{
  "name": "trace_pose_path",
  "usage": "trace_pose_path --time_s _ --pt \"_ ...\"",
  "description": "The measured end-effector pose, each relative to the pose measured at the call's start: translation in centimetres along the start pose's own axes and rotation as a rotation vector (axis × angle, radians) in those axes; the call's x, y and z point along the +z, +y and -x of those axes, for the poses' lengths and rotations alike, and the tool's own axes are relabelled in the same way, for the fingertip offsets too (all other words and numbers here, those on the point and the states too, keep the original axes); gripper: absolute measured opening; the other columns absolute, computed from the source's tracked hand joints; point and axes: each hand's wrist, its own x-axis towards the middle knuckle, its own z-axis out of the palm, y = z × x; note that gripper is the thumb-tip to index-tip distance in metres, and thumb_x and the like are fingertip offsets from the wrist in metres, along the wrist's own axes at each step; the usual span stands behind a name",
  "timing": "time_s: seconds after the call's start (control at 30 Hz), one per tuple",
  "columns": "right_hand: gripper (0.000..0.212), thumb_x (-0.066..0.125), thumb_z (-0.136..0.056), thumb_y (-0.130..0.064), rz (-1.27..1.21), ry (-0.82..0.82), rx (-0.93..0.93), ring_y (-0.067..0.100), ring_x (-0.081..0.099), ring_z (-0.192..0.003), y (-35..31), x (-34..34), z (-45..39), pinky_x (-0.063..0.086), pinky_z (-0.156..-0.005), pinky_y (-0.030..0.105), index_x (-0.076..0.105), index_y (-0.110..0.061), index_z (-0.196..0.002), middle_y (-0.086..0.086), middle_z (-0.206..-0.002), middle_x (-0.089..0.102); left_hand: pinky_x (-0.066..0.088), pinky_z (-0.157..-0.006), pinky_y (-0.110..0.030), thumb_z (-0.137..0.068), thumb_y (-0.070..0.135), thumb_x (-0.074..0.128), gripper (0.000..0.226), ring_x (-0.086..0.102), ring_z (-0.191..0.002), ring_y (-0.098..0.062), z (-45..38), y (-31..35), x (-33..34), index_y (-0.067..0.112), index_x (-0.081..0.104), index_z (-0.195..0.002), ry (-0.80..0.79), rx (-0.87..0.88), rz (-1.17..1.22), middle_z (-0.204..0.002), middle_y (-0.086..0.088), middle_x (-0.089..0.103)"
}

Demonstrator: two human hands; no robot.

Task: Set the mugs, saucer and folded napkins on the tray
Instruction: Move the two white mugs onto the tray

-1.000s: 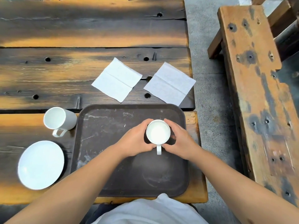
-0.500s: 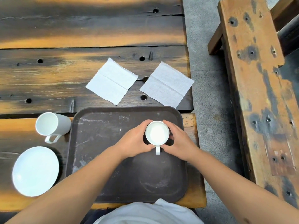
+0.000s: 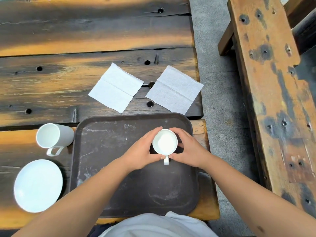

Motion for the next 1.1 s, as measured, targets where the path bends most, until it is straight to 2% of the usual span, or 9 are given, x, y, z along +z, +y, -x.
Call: trace_pose_path --time_s 0.1,0.23,0.37,0.57,0.67,0.83,0.93,1.03,1.1 --pt "0.083 0.079 -0.063 -0.037 -0.035 -0.019 0.022 -0.006 0.040 -0.124 0.0 -0.2 0.0 0.046 -0.100 0.026 0.036 -0.040 -0.135 -0.027 -0.129 0.039 0.033 -0.111 -0.030 -0.072 0.047 0.079 0.095 0.030 -0.136 0.003 0.0 -0.3 0.2 0.038 0.022 -0.148 0.011 -0.023 0.045 -0.152 0.021 0.030" --pt "0.084 0.077 -0.064 -0.035 -0.052 -0.016 0.026 -0.001 0.040 -0.127 -0.1 0.0 0.1 0.045 -0.102 0.029 0.034 -0.045 -0.136 -0.025 -0.132 0.039 0.037 -0.110 -0.039 -0.071 0.043 0.082 0.095 0.032 -0.136 -0.001 -0.2 -0.4 0.4 0.039 0.025 -0.147 0.013 -0.031 0.081 -0.151 0.018 0.033" --pt "0.082 0.077 -0.065 -0.032 -0.081 0.000 0.031 -0.001 0.040 -0.127 -0.2 0.2 0.3 0.045 -0.102 0.029 0.035 -0.052 -0.133 -0.030 -0.132 0.037 0.038 -0.109 -0.039 -0.071 0.043 0.082 0.094 0.034 -0.134 0.002 -0.1 -0.4 0.4 0.042 0.025 -0.146 0.023 -0.033 0.097 -0.149 0.020 0.035" --pt "0.080 0.074 -0.067 -0.029 -0.091 0.010 0.032 -0.003 0.040 -0.127 -0.7 0.4 0.4 0.044 -0.102 0.027 0.033 -0.063 -0.127 -0.034 -0.132 0.037 0.036 -0.110 -0.041 -0.072 0.038 0.082 0.093 0.034 -0.135 -0.002 -0.1 -0.4 0.5 0.042 0.025 -0.146 0.033 -0.034 0.132 -0.149 0.018 0.034" --pt "0.080 0.074 -0.068 -0.028 -0.093 0.009 0.038 -0.004 0.040 -0.127 -0.8 0.5 0.2 0.043 -0.104 0.028 0.033 -0.063 -0.127 -0.033 -0.132 0.036 0.035 -0.111 -0.038 -0.072 0.038 0.082 0.092 0.032 -0.134 0.001 -0.1 -0.4 0.3 0.050 0.024 -0.143 0.032 -0.040 0.132 -0.147 0.023 0.033" --pt "0.079 0.076 -0.066 -0.029 -0.079 0.005 0.048 -0.003 0.041 -0.126 -1.0 0.3 0.2 0.045 -0.102 0.030 0.035 -0.060 -0.128 -0.033 -0.130 0.037 0.033 -0.112 -0.035 -0.071 0.040 0.081 0.097 0.033 -0.135 -0.001 -0.2 -0.3 0.1 0.044 0.021 -0.147 0.007 -0.054 0.109 -0.150 0.018 0.033" --pt "0.080 0.077 -0.067 -0.030 -0.043 0.011 0.043 0.000 0.042 -0.126 -1.2 0.2 0.4 0.045 -0.103 0.033 0.035 -0.054 -0.131 -0.023 -0.133 0.042 0.028 -0.112 -0.028 -0.072 0.044 0.079 0.099 0.029 -0.139 -0.003 -0.1 -0.2 -0.1 0.042 0.017 -0.149 -0.009 -0.059 0.079 -0.153 0.016 0.030" --pt "0.085 0.076 -0.067 -0.036 0.035 0.016 0.059 0.001 0.037 -0.131 -1.6 0.1 0.6 0.039 -0.108 0.036 0.030 -0.049 -0.138 -0.017 -0.142 0.038 0.018 -0.110 -0.020 -0.072 0.053 0.076 0.109 0.015 -0.141 0.003 0.2 0.0 -0.1 0.037 0.004 -0.152 -0.026 -0.077 0.023 -0.157 0.018 0.017" --pt "0.092 0.074 -0.067 -0.044 0.117 0.028 0.048 -0.002 0.025 -0.137 -2.0 0.4 0.9 0.027 -0.114 0.032 0.021 -0.048 -0.143 -0.016 -0.151 0.029 0.013 -0.111 -0.020 -0.073 0.061 0.070 0.113 0.007 -0.140 0.006 0.8 0.1 -0.2 0.032 -0.004 -0.153 -0.012 -0.081 -0.038 -0.159 0.017 0.008"
